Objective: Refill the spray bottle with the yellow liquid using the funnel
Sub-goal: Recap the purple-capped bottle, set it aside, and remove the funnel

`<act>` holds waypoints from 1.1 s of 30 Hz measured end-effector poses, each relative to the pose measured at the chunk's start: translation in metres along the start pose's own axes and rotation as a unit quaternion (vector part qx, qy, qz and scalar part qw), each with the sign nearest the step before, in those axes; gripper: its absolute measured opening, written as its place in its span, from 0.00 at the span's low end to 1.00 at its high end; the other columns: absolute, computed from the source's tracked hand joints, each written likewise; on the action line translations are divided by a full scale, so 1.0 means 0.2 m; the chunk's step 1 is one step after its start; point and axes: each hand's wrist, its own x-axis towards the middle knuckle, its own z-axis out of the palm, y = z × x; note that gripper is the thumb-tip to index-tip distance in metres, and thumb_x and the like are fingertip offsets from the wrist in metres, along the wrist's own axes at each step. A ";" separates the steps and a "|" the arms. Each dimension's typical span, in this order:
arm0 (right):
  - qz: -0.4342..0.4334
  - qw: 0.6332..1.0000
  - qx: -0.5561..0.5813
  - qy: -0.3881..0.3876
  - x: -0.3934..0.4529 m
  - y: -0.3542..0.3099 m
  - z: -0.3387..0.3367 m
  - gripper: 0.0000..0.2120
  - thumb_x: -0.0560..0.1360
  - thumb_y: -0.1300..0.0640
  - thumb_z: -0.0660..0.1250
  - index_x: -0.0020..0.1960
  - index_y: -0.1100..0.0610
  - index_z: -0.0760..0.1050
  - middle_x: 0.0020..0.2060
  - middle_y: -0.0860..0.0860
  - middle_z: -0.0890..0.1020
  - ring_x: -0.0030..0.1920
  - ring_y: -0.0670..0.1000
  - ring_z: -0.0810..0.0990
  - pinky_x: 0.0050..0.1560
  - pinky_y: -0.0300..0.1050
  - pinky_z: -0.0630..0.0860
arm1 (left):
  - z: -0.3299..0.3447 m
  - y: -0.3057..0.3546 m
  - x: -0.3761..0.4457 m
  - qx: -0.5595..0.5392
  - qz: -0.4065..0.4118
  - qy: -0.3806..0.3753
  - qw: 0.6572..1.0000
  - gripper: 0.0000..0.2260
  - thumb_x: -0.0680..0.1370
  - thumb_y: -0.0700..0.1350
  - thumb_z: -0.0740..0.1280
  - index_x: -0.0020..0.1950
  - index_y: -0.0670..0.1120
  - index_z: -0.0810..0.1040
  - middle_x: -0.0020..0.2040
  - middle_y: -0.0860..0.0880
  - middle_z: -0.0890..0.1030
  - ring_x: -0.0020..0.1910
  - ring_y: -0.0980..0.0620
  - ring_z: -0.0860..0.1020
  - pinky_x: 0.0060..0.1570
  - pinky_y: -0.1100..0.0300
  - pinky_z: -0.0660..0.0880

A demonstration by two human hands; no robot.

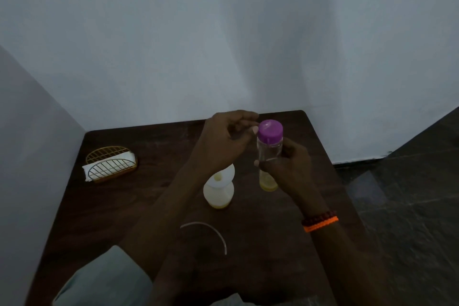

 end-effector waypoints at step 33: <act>-0.125 0.987 -0.102 -0.021 0.03 -0.21 -0.15 0.22 0.67 0.45 0.77 0.58 0.46 0.76 0.47 0.37 0.80 0.48 0.35 0.77 0.57 0.56 0.76 | -0.05 0.11 0.07 -0.041 0.047 -0.044 0.997 0.25 0.71 0.46 0.79 0.66 0.43 0.79 0.59 0.49 0.84 0.58 0.58 0.82 0.60 0.56 0.79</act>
